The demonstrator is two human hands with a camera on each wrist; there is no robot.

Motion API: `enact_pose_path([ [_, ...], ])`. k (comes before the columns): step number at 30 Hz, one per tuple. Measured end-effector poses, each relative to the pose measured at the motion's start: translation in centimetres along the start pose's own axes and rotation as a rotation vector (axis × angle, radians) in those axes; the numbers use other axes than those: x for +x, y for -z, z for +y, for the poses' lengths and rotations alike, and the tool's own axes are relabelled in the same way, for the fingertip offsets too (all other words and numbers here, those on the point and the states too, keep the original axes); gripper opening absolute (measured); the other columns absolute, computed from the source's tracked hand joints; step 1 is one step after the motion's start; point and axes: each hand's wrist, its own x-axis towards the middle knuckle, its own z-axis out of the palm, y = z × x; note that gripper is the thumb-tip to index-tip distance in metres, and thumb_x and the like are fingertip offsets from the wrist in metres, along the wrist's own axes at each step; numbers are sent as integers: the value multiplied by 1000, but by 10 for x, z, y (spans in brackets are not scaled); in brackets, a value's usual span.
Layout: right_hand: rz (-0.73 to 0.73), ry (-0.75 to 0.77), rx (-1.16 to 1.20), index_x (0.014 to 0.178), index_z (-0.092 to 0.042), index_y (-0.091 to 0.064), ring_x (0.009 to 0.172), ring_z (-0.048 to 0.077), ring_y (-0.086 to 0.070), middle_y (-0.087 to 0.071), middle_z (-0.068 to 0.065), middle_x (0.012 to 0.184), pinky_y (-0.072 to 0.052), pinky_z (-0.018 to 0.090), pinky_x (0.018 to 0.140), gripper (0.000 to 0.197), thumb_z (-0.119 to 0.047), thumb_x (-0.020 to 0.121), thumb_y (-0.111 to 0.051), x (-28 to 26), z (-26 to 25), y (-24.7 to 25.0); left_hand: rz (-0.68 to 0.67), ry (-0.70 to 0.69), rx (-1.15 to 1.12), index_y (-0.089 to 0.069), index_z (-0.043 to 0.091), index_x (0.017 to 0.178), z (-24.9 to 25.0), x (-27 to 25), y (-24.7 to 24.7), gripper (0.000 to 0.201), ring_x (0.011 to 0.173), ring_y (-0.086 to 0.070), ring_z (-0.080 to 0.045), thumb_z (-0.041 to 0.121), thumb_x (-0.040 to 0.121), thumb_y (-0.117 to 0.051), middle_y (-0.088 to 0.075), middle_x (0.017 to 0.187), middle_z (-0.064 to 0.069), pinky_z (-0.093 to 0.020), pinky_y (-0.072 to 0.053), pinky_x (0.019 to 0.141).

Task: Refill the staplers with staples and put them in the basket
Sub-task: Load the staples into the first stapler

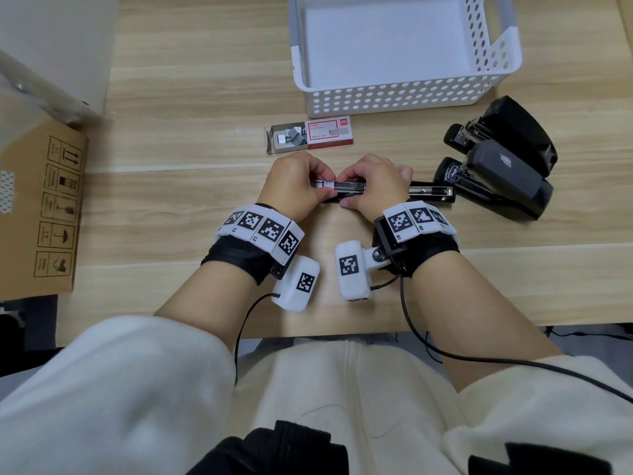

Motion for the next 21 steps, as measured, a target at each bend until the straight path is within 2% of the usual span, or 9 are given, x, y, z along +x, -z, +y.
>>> enact_pose_path([
  [5,2,-1,-1,101,-32,-67,114,16,-46,-58,-6,112,-23,37,92,33,-28,70,-77,0,0,0,-5,13,-1,-68,9,87,-1,1,0,21,81,-55,-12,12,69,-78,-67,92,-6,-26,-46,80],
  [10,0,-2,-5,101,-32,-67,113,17,-47,-58,-6,111,-23,37,91,33,-28,70,-77,0,0,0,-25,20,12,-68,10,87,-1,4,-1,22,77,-54,-12,11,67,-78,-61,83,1,-26,-46,78],
  [14,-6,0,-16,101,-32,-67,113,17,-46,-58,-6,111,-23,37,92,34,-29,70,-77,1,0,1,-43,9,-37,-63,11,91,-6,5,-2,36,64,-48,1,11,61,-83,-53,72,14,-5,-38,62],
  [15,-6,0,-14,101,-32,-67,113,17,-46,-58,-5,111,-23,37,91,33,-28,70,-77,1,0,1,-40,11,-71,-62,13,91,-6,5,-3,36,63,-47,2,12,61,-83,-52,72,15,-3,-38,60],
  [17,-4,1,-7,100,-33,-67,113,17,-46,-58,-5,111,-23,37,90,32,-28,70,-77,0,0,1,-28,34,-153,-60,16,88,-6,5,-4,31,64,-49,2,14,65,-81,-53,71,14,-4,-40,63],
  [21,-6,-4,2,98,-34,-67,113,17,-46,-58,-6,110,-22,36,88,31,-28,69,-78,0,0,0,-47,62,-182,-65,9,90,-3,12,-6,23,65,-51,-1,12,71,-77,-54,69,12,-12,-43,70],
])
